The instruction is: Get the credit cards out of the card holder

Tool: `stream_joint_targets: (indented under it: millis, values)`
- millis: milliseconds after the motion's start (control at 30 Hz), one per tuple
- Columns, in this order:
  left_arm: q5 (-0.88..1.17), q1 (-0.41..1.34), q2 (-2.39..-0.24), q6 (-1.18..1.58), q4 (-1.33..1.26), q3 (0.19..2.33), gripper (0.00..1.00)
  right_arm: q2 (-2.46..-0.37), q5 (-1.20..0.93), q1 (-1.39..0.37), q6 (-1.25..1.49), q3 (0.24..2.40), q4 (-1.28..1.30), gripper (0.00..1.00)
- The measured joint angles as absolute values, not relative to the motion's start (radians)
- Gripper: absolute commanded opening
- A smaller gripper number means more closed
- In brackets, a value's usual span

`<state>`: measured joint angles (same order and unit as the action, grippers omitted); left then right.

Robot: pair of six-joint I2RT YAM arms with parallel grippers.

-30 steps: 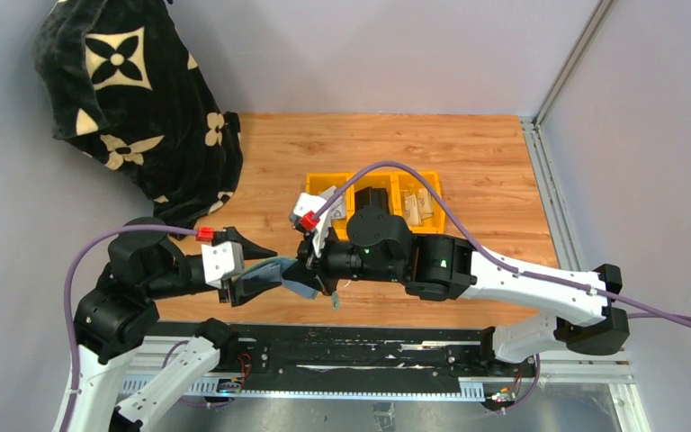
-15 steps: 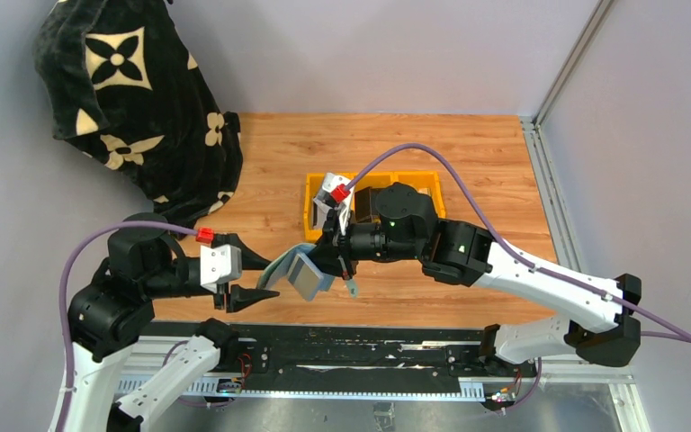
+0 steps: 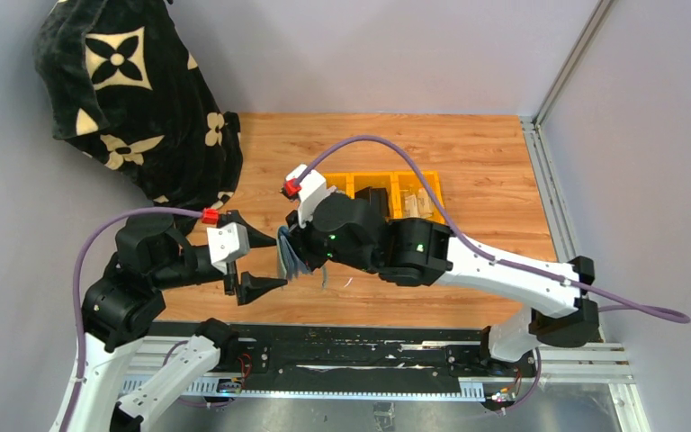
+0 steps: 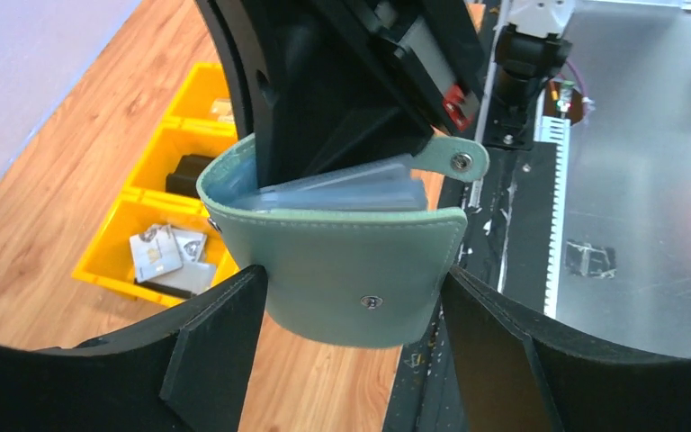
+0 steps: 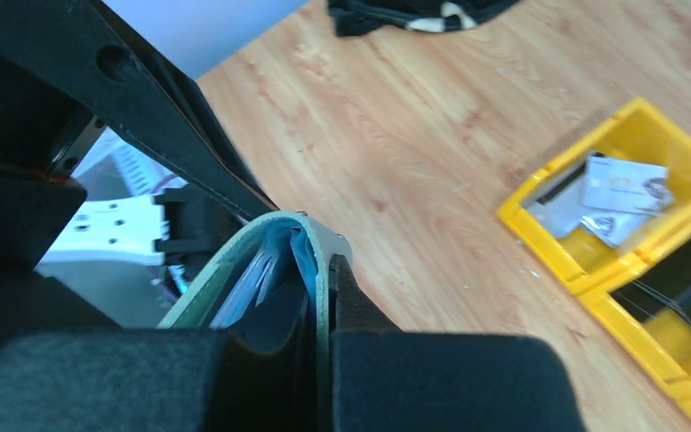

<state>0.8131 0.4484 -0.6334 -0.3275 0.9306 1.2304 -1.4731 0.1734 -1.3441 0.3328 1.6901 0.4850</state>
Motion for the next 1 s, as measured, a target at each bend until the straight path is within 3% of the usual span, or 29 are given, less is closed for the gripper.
stream_joint_targets:
  millis: [100,300,567,800,1000]
  values:
    - [0.756,0.448,-0.613,-0.318,0.901,1.185,0.69,-1.535,0.331,-1.391,0.329,1.758,0.549,0.00]
    - [0.632,0.448,-0.538,-0.312,0.841,1.111,0.67,-1.569,0.463,-1.422,0.321,1.787,0.568,0.00]
    - [0.595,0.448,-0.519,-0.290,0.808,1.106,0.71,-1.562,0.516,-1.432,0.321,1.786,0.568,0.00]
    - [0.575,0.448,-0.510,-0.273,0.798,1.104,0.62,-1.519,0.533,-1.440,0.320,1.766,0.569,0.00]
    - [0.539,0.448,-0.489,-0.227,0.778,1.100,0.66,-1.495,0.548,-1.440,0.320,1.750,0.568,0.00]
